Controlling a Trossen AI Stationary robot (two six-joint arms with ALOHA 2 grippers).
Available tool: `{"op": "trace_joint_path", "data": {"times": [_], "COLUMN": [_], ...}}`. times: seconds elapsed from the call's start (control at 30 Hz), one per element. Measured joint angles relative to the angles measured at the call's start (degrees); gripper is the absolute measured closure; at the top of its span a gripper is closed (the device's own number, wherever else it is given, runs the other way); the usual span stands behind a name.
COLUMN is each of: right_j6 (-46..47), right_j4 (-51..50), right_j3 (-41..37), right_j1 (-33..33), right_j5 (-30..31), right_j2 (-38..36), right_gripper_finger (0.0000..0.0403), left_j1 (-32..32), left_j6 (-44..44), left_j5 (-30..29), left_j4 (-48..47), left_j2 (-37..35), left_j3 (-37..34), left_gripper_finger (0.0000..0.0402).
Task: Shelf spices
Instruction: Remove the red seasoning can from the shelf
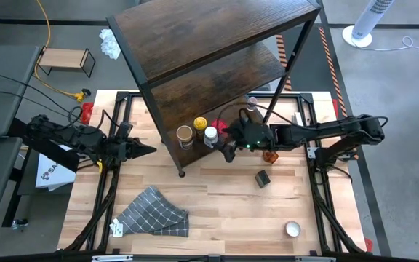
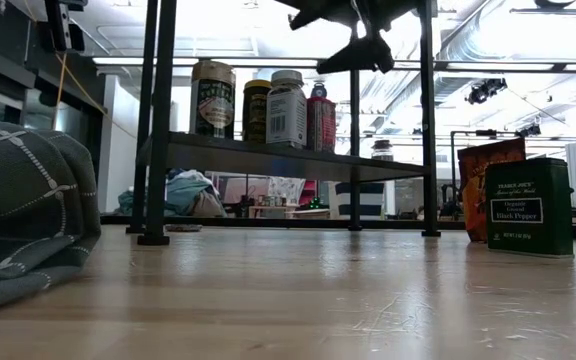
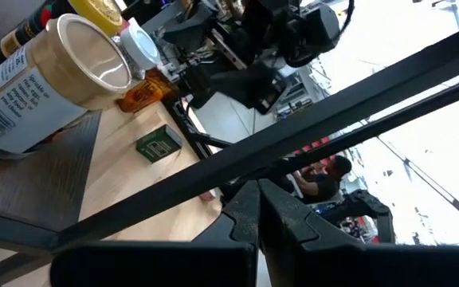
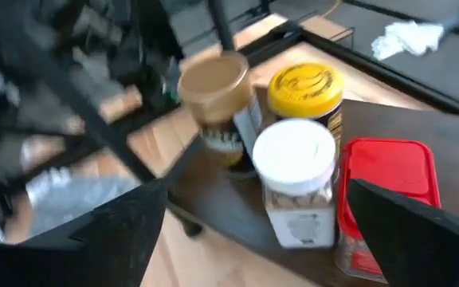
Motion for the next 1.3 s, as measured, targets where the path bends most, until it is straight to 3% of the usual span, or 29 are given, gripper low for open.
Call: {"op": "trace_joint_path", "data": {"times": [0.13, 0.33, 0.4, 0.6, 0.97, 1.13, 1.3], "right_j6": [0.52, 5.04, 4.07, -0.59, -7.39, -8.52, -8.5], "right_j4": [-0.85, -12.0, -12.69, -10.6, -8.24, -8.18, -8.03], "right_j3": [0.0, 0.0, 0.0, 0.0, 0.0, 0.0, 0.0], "right_j1": [-0.11, 0.83, 0.89, 0.89, -0.83, -2.78, -4.05], "right_j5": [-2.56, 15.62, 18.17, 14.13, 16.94, 11.81, 10.69], "right_j2": [-0.02, -0.02, -0.02, 1.25, 3.87, 3.89, 3.9], "right_gripper_finger": [0.0016, 0.0016, 0.0016, 0.0016, 0.0016, 0.0016, 0.0016], "left_j1": [0.0, -0.01, 0.0, -0.02, -0.02, -0.02, -0.02], "left_j6": [-0.12, -0.14, -0.13, -0.16, -0.71, -0.66, -0.55], "left_j5": [0.73, 0.68, 0.58, -0.59, -2.33, -3.61, -3.77], "left_j4": [-1.69, -3.35, -3.72, -3.68, -3.64, -3.68, -3.68], "left_j2": [-1.85, -3.53, -3.66, -3.71, -3.66, -3.66, -3.66], "left_j3": [0.0, 0.0, 0.0, 0.0, 0.0, 0.0, 0.0], "left_gripper_finger": [0.0401, 0.0401, 0.0401, 0.0401, 0.0401, 0.0401, 0.0401]}}
